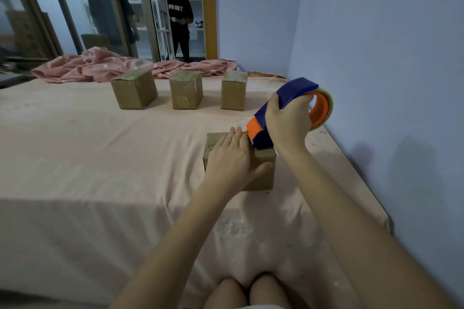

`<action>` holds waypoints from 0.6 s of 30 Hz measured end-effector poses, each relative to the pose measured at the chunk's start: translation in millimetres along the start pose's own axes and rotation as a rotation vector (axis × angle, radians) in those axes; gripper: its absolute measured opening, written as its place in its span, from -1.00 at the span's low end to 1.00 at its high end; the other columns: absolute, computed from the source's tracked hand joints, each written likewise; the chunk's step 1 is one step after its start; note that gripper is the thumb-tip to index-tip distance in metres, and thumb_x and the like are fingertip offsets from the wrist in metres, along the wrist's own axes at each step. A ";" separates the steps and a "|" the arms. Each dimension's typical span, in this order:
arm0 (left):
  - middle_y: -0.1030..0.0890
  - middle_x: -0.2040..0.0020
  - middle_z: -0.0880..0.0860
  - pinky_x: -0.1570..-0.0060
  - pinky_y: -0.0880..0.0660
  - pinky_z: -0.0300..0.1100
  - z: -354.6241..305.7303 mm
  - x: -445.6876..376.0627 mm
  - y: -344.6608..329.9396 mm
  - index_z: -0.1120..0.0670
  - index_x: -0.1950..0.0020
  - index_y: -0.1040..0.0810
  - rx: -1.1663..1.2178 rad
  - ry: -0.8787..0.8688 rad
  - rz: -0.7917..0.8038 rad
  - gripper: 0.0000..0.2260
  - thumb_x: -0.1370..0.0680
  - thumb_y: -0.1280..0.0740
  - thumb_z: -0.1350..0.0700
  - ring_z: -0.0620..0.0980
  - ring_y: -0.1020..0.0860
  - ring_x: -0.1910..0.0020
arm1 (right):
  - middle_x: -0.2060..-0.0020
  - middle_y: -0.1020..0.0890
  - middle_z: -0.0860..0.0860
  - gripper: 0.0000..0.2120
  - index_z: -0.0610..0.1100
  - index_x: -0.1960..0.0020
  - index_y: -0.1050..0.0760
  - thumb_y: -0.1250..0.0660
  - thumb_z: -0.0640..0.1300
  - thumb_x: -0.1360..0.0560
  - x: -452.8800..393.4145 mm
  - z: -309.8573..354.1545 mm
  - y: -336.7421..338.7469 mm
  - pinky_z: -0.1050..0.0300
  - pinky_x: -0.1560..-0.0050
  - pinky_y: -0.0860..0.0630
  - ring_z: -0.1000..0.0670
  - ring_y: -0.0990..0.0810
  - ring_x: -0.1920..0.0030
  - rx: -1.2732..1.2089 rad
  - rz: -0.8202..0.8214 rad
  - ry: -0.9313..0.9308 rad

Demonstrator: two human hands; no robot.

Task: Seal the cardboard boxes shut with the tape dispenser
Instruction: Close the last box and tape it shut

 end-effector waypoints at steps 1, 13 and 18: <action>-0.15 -0.53 0.14 -0.46 -0.02 -0.12 0.2 -0.7 -0.9 0.17 -0.52 -0.12 -0.005 -0.004 0.006 -0.23 -0.51 -0.07 -0.36 0.05 -0.07 -0.52 | -0.08 -0.55 -0.06 -0.57 -0.20 -0.28 -0.24 -0.31 -0.05 -0.52 -2.2 -4.6 2.2 0.20 0.17 -0.53 -0.03 -0.57 0.00 -0.053 0.005 -0.050; -0.10 -0.54 0.16 -0.46 -0.01 -0.10 -0.9 0.4 -1.6 0.18 -0.50 -0.11 -0.016 -0.010 0.002 -0.23 -0.51 -0.07 -0.36 0.07 -0.04 -0.53 | 0.01 -0.48 0.04 -0.60 -0.15 -0.24 -0.29 -0.35 -0.08 -0.49 -16.6 -20.0 13.5 0.35 0.34 -0.45 0.03 -0.53 0.07 -0.329 -0.069 -0.253; -0.09 -0.54 0.15 -0.45 -0.02 -0.12 -0.6 1.6 -1.8 0.17 -0.50 -0.11 -0.005 -0.015 -0.003 -0.21 -0.50 -0.06 -0.37 0.05 -0.05 -0.53 | 0.19 -0.47 0.14 -0.75 -0.06 -0.06 -0.28 -0.33 -0.10 -0.49 -20.9 -25.0 24.0 0.37 0.39 -0.40 0.09 -0.52 0.24 -0.385 -0.117 -0.315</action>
Point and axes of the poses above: each hand's wrist, its own x-axis away from the middle knuckle, its own y-axis out of the back of the hand, z = x × y, the point moved 7 cm from there along -x, towards the middle knuckle
